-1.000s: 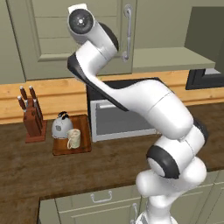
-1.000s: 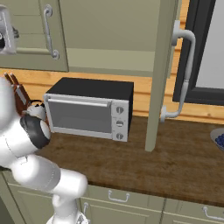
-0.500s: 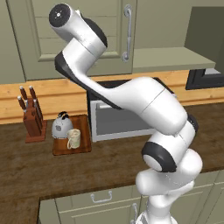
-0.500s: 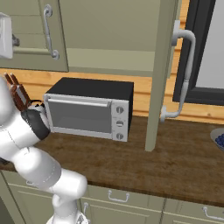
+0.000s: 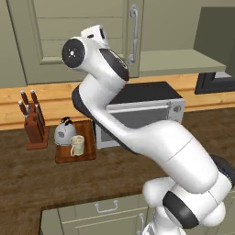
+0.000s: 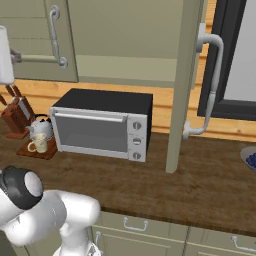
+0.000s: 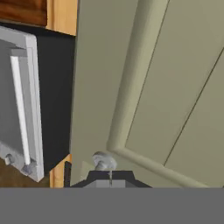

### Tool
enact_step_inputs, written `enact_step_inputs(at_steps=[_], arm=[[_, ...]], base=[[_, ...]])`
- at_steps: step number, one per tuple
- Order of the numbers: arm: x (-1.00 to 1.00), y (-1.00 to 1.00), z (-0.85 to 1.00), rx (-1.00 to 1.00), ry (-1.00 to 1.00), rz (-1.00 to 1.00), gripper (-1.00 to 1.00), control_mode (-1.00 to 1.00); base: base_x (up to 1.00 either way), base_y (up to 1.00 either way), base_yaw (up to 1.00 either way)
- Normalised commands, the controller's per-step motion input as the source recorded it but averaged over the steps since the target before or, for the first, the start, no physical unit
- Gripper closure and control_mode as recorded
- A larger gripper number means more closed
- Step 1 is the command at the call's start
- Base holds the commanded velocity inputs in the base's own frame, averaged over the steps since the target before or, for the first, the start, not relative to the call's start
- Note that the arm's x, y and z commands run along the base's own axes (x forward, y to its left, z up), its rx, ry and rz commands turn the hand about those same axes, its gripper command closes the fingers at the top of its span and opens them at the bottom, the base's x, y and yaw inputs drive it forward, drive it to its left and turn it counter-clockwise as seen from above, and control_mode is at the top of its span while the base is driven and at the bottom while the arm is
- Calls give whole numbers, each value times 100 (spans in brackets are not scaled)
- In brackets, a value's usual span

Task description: Pick the kettle from the counter and place it on the tray. Then pick the mug from the cabinet and place it on the tray. Then close the cabinet doors.

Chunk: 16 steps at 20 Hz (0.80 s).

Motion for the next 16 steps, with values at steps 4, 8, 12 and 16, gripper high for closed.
enact_step_inputs(at_steps=[4, 8, 12, 16], arm=[[-100, -86, 0, -1, -18, 16, 100, -100], [-100, -76, 0, 0, 0, 15, 100, -100], [-99, -51, 0, 1, 5, 17, 100, -100], [-55, -55, 0, 6, 17, 12, 100, -100]], base=[[0, 0, 0], [0, 0, 0], [0, 0, 0], [0, 0, 0]])
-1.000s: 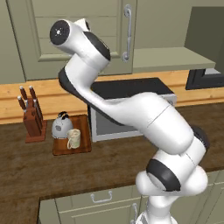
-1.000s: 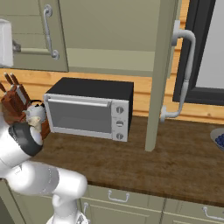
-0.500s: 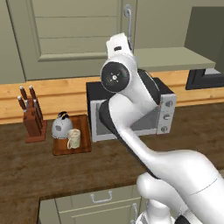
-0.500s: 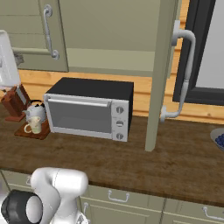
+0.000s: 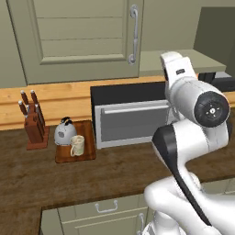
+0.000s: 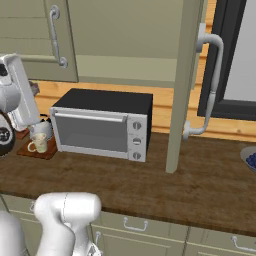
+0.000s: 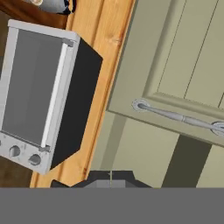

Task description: Pick the kettle from the counter and place it on the tray. Then pick the mug from the cabinet and place it on the tray. Then close the cabinet doors.

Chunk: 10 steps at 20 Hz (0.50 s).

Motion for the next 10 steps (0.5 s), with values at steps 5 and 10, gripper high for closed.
enact_step_inputs(at_steps=[5, 10], arm=[[-26, -57, -4, 4, 0, 9, 100, -100], [-81, -74, -17, 7, 1, 15, 100, -100]], base=[[0, 0, 0], [0, 0, 0]])
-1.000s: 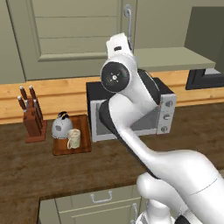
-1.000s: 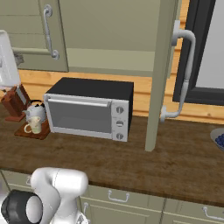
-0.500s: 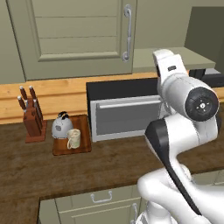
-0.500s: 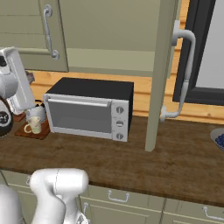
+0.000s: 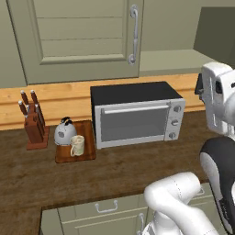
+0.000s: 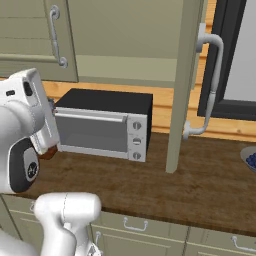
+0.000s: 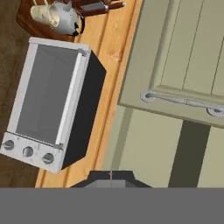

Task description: Pick the kettle from the counter and place it on the tray. Then pick the mug from the cabinet and place it on the tray. Then close the cabinet doors.

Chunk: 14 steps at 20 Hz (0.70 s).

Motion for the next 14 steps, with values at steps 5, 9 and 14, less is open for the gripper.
enact_step_inputs(at_steps=[5, 9, 14], arm=[[-87, -74, -11, 5, 6, 25, 100, -100], [-42, -46, -1, 0, 10, 6, 100, -100], [-6, -66, -12, 0, 4, 0, 100, -100]], base=[[0, 0, 0], [0, 0, 0], [0, 0, 0]])
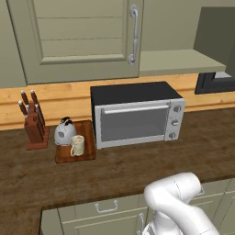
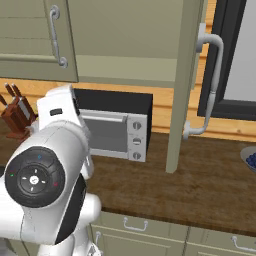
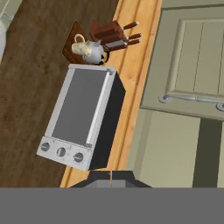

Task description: Pick the kettle from the counter and place it on the tray. Then pick the mug from the cabinet and place it on the tray. Then close the cabinet doors.

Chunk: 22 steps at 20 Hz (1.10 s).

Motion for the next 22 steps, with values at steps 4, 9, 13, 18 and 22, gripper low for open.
enact_step_inputs(at_steps=[4, 9, 13, 18, 22], arm=[[-2, -54, -38, 0, -14, 0, 100, -100], [-7, -75, -33, 5, -16, -2, 100, -100], [-23, -90, -16, 7, -12, -2, 100, -100], [-12, -86, -9, 6, -8, -3, 100, -100], [0, -84, -13, 2, 0, 0, 100, -100]], base=[[0, 0, 0], [0, 0, 0], [0, 0, 0], [0, 0, 0], [0, 0, 0]])
